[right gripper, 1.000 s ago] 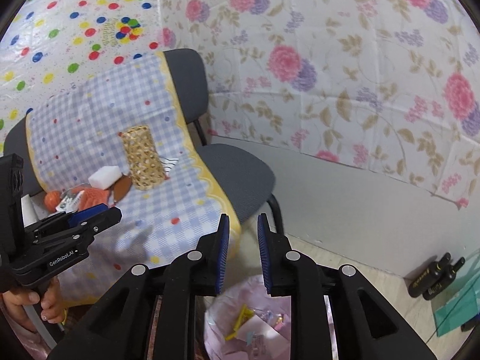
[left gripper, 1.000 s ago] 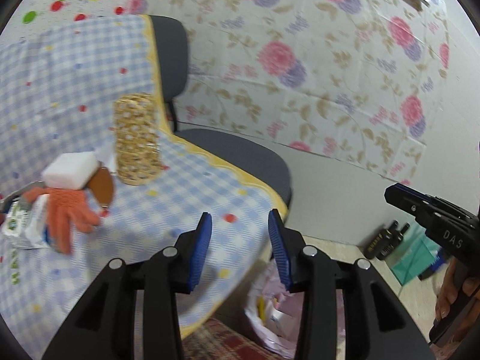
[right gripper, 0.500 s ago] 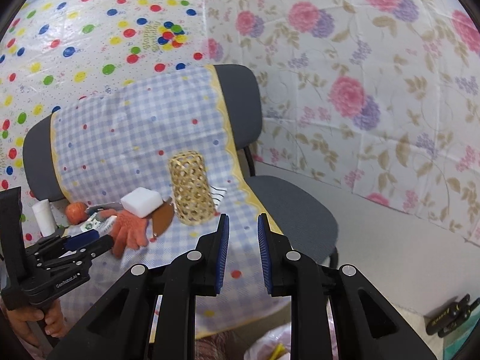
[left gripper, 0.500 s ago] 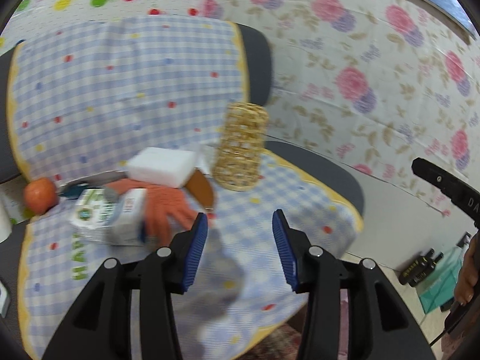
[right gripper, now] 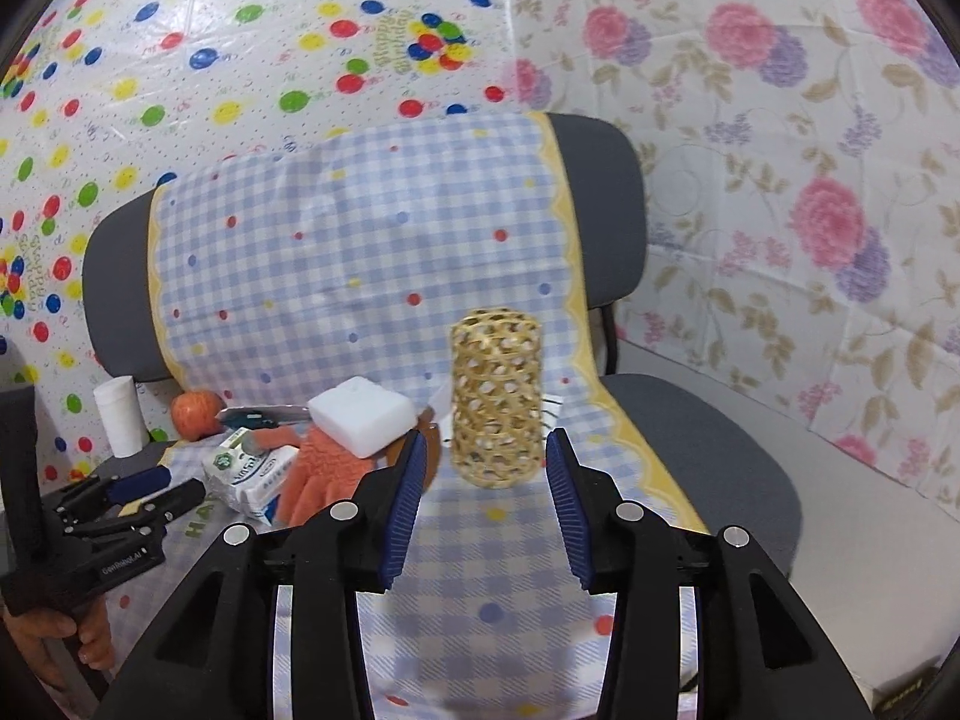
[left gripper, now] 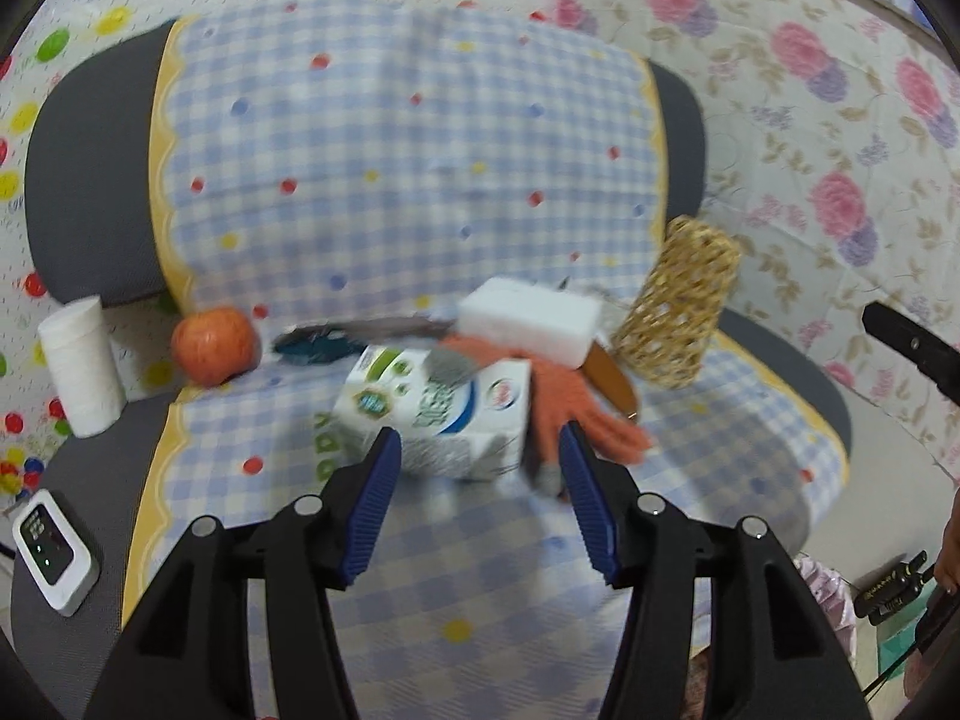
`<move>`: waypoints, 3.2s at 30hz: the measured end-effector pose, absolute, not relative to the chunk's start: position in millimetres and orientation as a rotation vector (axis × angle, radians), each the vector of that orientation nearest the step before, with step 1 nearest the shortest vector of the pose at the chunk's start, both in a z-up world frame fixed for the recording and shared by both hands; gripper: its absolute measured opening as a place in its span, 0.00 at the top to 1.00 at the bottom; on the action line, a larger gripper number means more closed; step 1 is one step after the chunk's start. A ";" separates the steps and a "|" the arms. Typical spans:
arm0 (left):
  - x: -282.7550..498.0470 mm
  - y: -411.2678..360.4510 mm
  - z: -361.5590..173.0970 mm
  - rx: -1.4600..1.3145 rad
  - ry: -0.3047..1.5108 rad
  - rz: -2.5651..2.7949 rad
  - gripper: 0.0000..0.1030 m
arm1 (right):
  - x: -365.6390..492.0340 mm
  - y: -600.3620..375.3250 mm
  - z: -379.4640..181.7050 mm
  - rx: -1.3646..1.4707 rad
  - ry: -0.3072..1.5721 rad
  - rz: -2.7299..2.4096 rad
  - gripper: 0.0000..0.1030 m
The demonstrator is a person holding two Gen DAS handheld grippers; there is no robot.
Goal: Collect trash
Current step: 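Move both tools back toward the milk carton on the seat, then grasp the white milk carton with the left gripper while the right gripper grasps the white foam block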
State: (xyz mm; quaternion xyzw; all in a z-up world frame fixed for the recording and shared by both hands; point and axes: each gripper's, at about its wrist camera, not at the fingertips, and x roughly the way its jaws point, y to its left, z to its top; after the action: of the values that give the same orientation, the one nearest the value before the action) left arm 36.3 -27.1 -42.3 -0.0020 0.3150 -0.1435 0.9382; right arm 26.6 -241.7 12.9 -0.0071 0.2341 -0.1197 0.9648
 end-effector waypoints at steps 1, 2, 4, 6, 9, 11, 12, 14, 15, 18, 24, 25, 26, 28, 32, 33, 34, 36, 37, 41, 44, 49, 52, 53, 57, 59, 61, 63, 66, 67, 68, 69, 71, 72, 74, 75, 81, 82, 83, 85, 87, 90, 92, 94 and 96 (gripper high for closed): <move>39.3 -27.0 -46.0 -0.008 0.654 -0.291 0.48 | 33.6 -239.6 9.6 -0.011 0.483 -0.230 0.58; 42.4 -26.8 -50.0 -0.011 0.666 -0.290 0.48 | 39.7 -237.8 6.6 -0.008 0.491 -0.220 0.58; 50.5 -29.1 -58.7 -0.010 0.694 -0.288 0.48 | 47.6 -235.8 1.9 -0.003 0.503 -0.206 0.58; 56.7 -33.4 -65.4 -0.004 0.714 -0.289 0.48 | 54.4 -234.0 -2.0 0.001 0.514 -0.192 0.58; 68.2 -41.2 -73.3 0.012 0.741 -0.289 0.48 | 62.3 -232.8 -7.0 0.003 0.529 -0.178 0.58; 76.6 -45.6 -77.6 0.023 0.759 -0.280 0.48 | 66.9 -231.8 -10.1 0.000 0.540 -0.173 0.58; 78.5 -46.6 -78.1 0.026 0.762 -0.276 0.48 | 68.5 -231.8 -11.1 0.000 0.543 -0.172 0.58; 82.4 -44.0 -79.9 0.025 0.778 -0.249 0.48 | 71.5 -231.3 -14.0 0.004 0.551 -0.169 0.58; 83.0 -39.0 -81.0 0.011 0.789 -0.239 0.48 | 72.6 -231.5 -14.9 0.004 0.553 -0.167 0.58; 84.0 -22.7 -83.8 -0.008 0.798 -0.180 0.48 | 76.5 -229.7 -17.0 0.001 0.558 -0.162 0.58; 93.4 21.2 -86.8 -0.052 0.792 -0.049 0.48 | 85.3 -221.6 -19.6 -0.007 0.566 -0.147 0.58; 94.2 28.2 -87.0 -0.069 0.794 -0.038 0.48 | 86.9 -219.5 -19.9 -0.010 0.567 -0.143 0.58; 94.3 30.4 -86.4 -0.080 0.794 -0.044 0.48 | 88.7 -217.6 -19.8 -0.014 0.568 -0.139 0.58; 91.6 29.9 -83.5 -0.090 0.782 -0.080 0.42 | 92.7 -214.7 -19.6 -0.018 0.569 -0.135 0.58; 89.7 9.3 -76.3 -0.056 0.729 -0.139 0.23 | 103.3 -210.5 -19.6 -0.018 0.573 -0.128 0.54; 91.8 2.7 -74.9 -0.039 0.726 -0.143 0.21 | 104.6 -209.9 -19.5 -0.019 0.572 -0.127 0.54; 95.0 -2.5 -74.6 -0.033 0.727 -0.141 0.21 | 106.5 -209.0 -19.3 -0.019 0.571 -0.126 0.53; 102.9 -9.1 -74.0 -0.037 0.736 -0.130 0.20 | 109.0 -208.1 -19.6 -0.019 0.569 -0.124 0.52; 109.2 -11.9 -73.0 -0.048 0.744 -0.120 0.18 | 110.1 -207.8 -20.1 -0.021 0.566 -0.121 0.51; 128.9 -16.1 -73.4 -0.082 0.763 -0.049 0.07 | 114.1 -208.2 -24.9 -0.019 0.580 -0.127 0.49; 140.3 -18.3 -78.8 -0.079 0.804 -0.004 0.07 | 118.5 -208.5 -30.7 -0.018 0.601 -0.120 0.49; 142.2 -5.7 -88.6 -0.096 0.827 -0.001 0.23 | 127.5 -205.7 -41.6 -0.009 0.633 -0.094 0.49; 140.2 3.6 -90.1 -0.125 0.827 -0.035 0.25 | 132.8 -202.4 -45.9 -0.006 0.648 -0.078 0.49; 136.7 5.8 -88.6 -0.123 0.818 -0.044 0.27 | 134.6 -201.3 -47.5 -0.005 0.653 -0.073 0.49; 114.1 18.6 -76.7 -0.136 0.734 -0.104 0.61 | 141.8 -195.8 -53.7 -0.010 0.675 -0.045 0.50; 105.3 20.5 -69.9 -0.113 0.702 -0.104 0.69 | 147.2 -189.6 -58.9 -0.020 0.696 -0.022 0.50; 101.7 24.6 -70.2 -0.122 0.713 -0.126 0.63 | 153.2 -183.2 -63.9 -0.030 0.712 -0.009 0.50; 102.1 31.2 -72.9 -0.157 0.747 -0.127 0.37 | 156.9 -178.5 -66.6 -0.036 0.719 -0.004 0.50; 101.5 40.6 -81.3 -0.199 0.756 -0.128 0.25 | 159.3 -174.1 -66.3 -0.043 0.719 -0.003 0.50; 102.8 40.4 -83.6 -0.196 0.765 -0.125 0.20 | 159.7 -173.2 -66.2 -0.046 0.719 -0.005 0.50; 106.1 40.0 -86.0 -0.201 0.780 -0.130 0.19 | 160.2 -173.4 -66.4 -0.045 0.721 -0.007 0.50; 108.4 40.5 -86.9 -0.211 0.787 -0.141 0.17 | 160.6 -173.7 -66.7 -0.044 0.722 -0.009 0.50; 111.4 39.6 -86.8 -0.210 0.788 -0.135 0.13 | 161.9 -174.3 -67.2 -0.044 0.728 -0.013 0.50; 113.4 37.4 -87.7 -0.202 0.794 -0.134 0.13 | 162.5 -174.8 -67.3 -0.043 0.730 -0.015 0.50; 117.4 31.0 -86.6 -0.176 0.801 -0.135 0.12 | 162.8 -175.6 -67.0 -0.041 0.731 -0.017 0.50; 117.2 26.3 -85.0 -0.153 0.801 -0.128 0.12 | 162.6 -176.3 -66.8 -0.040 0.730 -0.019 0.49; 120.0 6.4 -90.6 -0.086 0.830 -0.135 0.12 | 163.2 -180.3 -67.4 -0.038 0.734 -0.030 0.48; 123.9 8.6 -92.6 -0.105 0.846 -0.122 0.12 | 163.5 -179.7 -67.7 -0.040 0.736 -0.029 0.48; 127.3 12.0 -93.8 -0.127 0.855 -0.113 0.12 | 163.8 -178.8 -68.1 -0.045 0.738 -0.028 0.48; 132.3 19.9 -95.5 -0.155 0.861 -0.091 0.15 | 165.5 -176.9 -69.5 -0.056 0.743 -0.025 0.49; 134.4 24.4 -97.1 -0.173 0.866 -0.099 0.24 | 167.7 -174.9 -71.1 -0.059 0.749 -0.019 0.48; 131.4 27.8 -98.9 -0.180 0.864 -0.125 0.30 | 173.5 -172.3 -71.2 -0.070 0.746 -0.020 0.49; 126.1 30.3 -96.7 -0.181 0.847 -0.135 0.31 | 178.7 -174.8 -68.8 -0.077 0.733 -0.041 0.48; 120.0 33.7 -92.3 -0.186 0.816 -0.139 0.31 | 185.9 -180.8 -67.1 -0.074 0.726 -0.069 0.46; 116.7 35.8 -88.1 -0.176 0.802 -0.136 0.31 | 192.6 -187.2 -67.8 -0.068 0.730 -0.086 0.46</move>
State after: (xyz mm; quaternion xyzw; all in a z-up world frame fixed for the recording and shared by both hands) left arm 116.7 35.8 -88.1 -0.0854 0.3895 -0.0661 0.9147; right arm 192.6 -187.2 -67.8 -0.0333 0.3567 -0.0420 0.9327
